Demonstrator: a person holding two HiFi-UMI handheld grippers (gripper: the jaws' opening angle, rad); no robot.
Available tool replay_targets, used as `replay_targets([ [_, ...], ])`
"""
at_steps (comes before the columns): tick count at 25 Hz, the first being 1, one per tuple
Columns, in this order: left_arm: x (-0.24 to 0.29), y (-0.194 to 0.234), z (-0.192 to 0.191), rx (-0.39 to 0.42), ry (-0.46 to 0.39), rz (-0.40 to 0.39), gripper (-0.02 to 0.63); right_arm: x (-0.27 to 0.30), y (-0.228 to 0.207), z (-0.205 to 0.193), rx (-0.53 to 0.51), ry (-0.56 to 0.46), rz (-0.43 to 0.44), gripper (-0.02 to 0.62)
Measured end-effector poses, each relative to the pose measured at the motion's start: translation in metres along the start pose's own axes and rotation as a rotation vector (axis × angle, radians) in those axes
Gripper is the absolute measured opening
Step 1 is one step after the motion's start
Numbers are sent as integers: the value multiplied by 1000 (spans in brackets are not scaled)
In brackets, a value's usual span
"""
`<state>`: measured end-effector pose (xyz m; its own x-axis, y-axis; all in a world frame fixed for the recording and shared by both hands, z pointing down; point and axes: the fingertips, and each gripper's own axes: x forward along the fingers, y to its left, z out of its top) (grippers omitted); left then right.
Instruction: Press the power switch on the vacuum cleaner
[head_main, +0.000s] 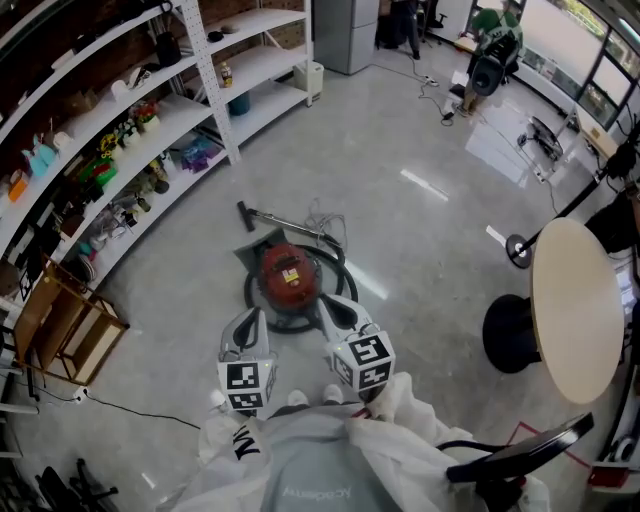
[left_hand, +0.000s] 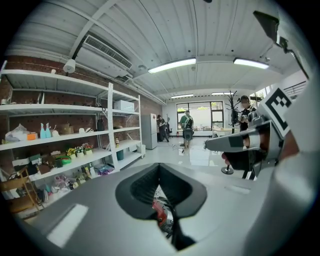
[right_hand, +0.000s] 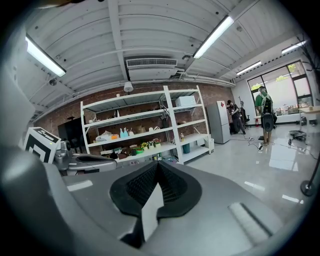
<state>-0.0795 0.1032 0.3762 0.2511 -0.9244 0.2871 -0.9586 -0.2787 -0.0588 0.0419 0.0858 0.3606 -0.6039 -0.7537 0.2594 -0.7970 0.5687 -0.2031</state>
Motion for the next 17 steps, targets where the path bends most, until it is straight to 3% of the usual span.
replay_targets([
  [17,9,18,9,-10,-19,0,0,23,11,16,-36,11,9,0],
])
